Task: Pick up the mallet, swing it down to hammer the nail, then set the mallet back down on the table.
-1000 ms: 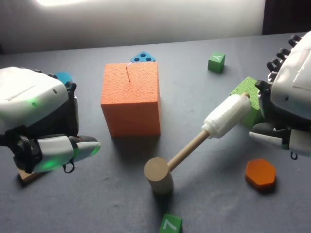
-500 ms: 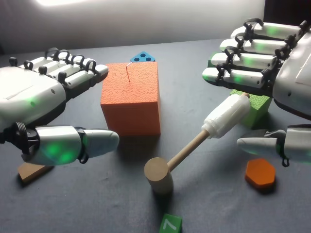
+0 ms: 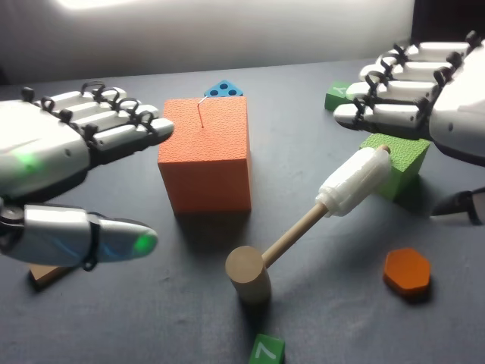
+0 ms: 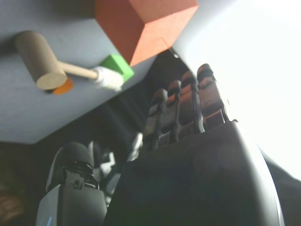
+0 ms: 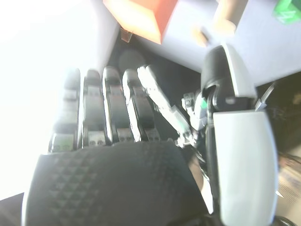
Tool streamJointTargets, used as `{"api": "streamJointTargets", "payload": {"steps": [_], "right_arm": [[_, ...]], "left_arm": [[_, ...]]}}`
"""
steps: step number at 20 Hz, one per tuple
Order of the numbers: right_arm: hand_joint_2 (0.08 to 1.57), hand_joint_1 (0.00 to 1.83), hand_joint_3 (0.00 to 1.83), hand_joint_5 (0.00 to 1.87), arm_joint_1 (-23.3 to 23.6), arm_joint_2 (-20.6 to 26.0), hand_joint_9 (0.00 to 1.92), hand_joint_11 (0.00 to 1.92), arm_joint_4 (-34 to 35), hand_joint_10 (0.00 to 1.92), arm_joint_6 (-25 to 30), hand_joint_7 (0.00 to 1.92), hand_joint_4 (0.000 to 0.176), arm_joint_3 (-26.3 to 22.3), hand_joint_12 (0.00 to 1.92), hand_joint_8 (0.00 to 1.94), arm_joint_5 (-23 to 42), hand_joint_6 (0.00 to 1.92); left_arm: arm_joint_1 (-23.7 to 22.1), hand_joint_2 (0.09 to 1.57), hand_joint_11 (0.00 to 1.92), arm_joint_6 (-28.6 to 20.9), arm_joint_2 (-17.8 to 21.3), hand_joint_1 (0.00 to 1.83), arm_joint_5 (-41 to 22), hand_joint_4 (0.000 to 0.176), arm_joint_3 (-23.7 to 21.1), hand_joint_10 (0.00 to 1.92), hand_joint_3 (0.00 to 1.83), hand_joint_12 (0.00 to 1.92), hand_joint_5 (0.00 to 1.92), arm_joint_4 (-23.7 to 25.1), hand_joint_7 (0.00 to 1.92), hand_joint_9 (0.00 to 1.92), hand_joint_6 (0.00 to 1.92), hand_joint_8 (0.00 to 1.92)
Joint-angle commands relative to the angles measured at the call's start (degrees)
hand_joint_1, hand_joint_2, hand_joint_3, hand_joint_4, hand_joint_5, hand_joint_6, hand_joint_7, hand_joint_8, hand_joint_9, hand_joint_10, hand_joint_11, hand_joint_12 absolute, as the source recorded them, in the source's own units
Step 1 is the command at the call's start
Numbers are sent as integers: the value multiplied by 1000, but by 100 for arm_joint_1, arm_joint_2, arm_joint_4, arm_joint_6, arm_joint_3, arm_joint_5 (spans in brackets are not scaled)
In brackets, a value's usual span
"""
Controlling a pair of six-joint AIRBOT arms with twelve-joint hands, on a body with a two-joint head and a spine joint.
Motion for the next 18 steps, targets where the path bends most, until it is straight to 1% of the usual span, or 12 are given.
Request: {"api": "streamJointTargets", "payload": {"steps": [1, 2, 3, 4, 6, 9, 10, 12, 13, 15, 17, 18], "right_arm": [[1035, 915, 0, 40, 87, 20, 2, 0, -14, 0, 19, 4, 0, -10, 186, 0, 339, 0], [1034, 950, 0, 30, 116, -20, 0, 0, -13, 0, 96, 0, 0, -42, 201, 0, 183, 0], [1000, 1042, 0, 1, 145, -84, 0, 0, -12, 0, 237, 0, 0, -61, 244, 0, -10, 0], [1000, 1042, 0, 1, 172, -154, 0, 0, -13, 0, 357, 0, 0, -57, 244, 0, -231, 0], [999, 1087, 0, 0, 239, -380, 0, 0, -14, 0, 599, 0, 0, 1, 282, 0, -767, 0], [995, 1193, 0, 52, 271, -663, 10, 0, -15, 2, 593, 12, 0, 157, 415, 2, -1034, 8], [993, 1234, 0, 70, 296, -847, 27, 0, -15, 6, 699, 27, 0, 284, 511, 4, -1224, 9], [983, 1265, 0, 79, 290, -1126, 62, 0, -15, 11, 732, 55, 0, 501, 623, 6, -1347, 5], [984, 1371, 0, 80, 279, -1271, 43, 0, -15, 1, 710, 44, 0, 611, 562, 0, -1326, 3], [984, 1387, 0, 95, 269, -1521, 44, 0, -15, 2, 688, 46, 0, 798, 553, 1, -1395, 8], [961, 1322, 0, 96, 231, -1757, 59, 0, -24, 3, 668, 62, 0, 1005, 568, 2, -1424, 2], [961, 1322, 0, 96, 205, -1880, 59, 0, -27, 3, 677, 62, 0, 1120, 568, 2, -1428, 2]], "left_arm": [[-31, 1157, 0, -280, -20, 0, -874, 0, 74, 0, 8, 0, 18, 192, 0, 0, 4, 0], [32, 1162, 0, -813, -93, 0, -1064, 0, 250, 0, 10, 0, 19, 686, 0, 0, 4, 0], [107, 1166, 1, -1163, -181, 0, -1307, 0, 400, 1, 10, 0, 33, 987, 19, 2, 9, 7], [168, 1166, 1, -1262, -242, 0, -1454, 0, 472, 1, 10, 0, 33, 1058, 19, 2, 9, 7], [286, 1171, 0, -1333, -375, 0, -1777, 0, 590, 0, 10, 0, 24, 1065, 5, 0, 3, 1], [308, 1157, 0, -1366, -620, 0, -1969, 0, 815, 0, 3, 0, 17, 1147, 6, 0, 1, 1], [308, 1158, 0, -1466, -744, 0, -1987, 0, 937, 0, 3, 0, 11, 1282, 0, 0, 0, 0], [354, 1170, 0, -1529, -845, 0, -1986, 0, 1068, 0, 8, 0, 24, 1374, 8, 0, 6, 3], [423, 1177, 0, -1529, -870, 0, -1986, 0, 1116, 0, 10, 0, 22, 1374, 6, 0, 4, 2], [527, 1181, 0, -1521, -896, 0, -1894, 0, 1172, 0, 11, 0, 13, 1374, 1, 0, 0, 0], [633, 1171, 0, -1521, -959, 0, -1840, 0, 1254, 0, 5, 0, 3, 1364, 0, 0, 1, 0], [672, 1171, 0, -1521, -994, 0, -1830, 0, 1296, 0, 5, 0, 3, 1359, 0, 0, 1, 0]]}}
